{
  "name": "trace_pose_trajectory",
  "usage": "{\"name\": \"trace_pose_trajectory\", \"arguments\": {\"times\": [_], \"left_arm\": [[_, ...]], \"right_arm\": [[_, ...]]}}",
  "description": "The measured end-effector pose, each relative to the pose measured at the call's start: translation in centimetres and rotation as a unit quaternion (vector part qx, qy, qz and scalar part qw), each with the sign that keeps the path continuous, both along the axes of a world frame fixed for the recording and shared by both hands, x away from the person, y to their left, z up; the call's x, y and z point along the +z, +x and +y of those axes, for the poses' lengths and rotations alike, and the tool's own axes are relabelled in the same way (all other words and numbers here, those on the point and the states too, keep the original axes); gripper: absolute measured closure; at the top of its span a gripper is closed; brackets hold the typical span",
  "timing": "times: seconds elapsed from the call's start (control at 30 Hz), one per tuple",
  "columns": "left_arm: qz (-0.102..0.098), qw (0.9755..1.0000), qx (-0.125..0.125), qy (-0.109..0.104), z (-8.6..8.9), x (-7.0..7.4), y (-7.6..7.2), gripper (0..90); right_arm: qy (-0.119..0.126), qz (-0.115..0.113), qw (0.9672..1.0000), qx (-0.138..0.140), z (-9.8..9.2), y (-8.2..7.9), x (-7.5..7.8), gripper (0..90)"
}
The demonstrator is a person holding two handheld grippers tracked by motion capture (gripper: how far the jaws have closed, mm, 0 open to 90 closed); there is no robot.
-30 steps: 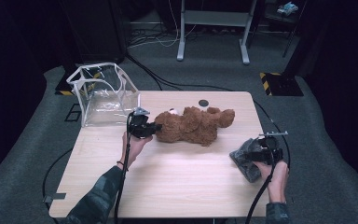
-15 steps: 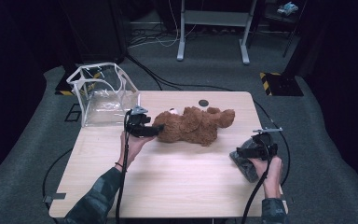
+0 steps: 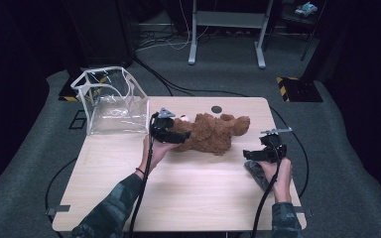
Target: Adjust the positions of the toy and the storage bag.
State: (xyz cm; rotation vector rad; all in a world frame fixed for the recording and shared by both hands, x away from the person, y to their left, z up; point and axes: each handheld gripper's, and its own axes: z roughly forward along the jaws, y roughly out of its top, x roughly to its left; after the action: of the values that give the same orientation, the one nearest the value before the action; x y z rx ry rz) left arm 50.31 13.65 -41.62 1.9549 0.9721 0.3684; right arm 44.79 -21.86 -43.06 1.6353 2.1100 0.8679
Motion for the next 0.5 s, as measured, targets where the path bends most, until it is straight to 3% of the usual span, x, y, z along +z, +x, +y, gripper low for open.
{"name": "trace_pose_trajectory", "arguments": {"times": [0.23, 0.33, 0.5], "left_arm": [[-0.004, 0.9994, -0.029, 0.018, -3.2, 0.5, 0.4, 15.6], [-0.008, 0.9993, -0.032, 0.014, -4.5, 0.4, 0.5, 17.3], [-0.004, 0.9987, -0.047, 0.021, -6.2, 0.0, 0.9, 24.8]], "right_arm": [[-0.002, 0.003, 1.0, 0.008, 0.9, 0.5, 0.4, 0.0], [0.0, 0.003, 0.9999, 0.01, 1.1, 0.6, 0.5, 0.0], [-0.005, 0.006, 0.9999, 0.015, 1.3, 0.8, 0.6, 0.0]]}}
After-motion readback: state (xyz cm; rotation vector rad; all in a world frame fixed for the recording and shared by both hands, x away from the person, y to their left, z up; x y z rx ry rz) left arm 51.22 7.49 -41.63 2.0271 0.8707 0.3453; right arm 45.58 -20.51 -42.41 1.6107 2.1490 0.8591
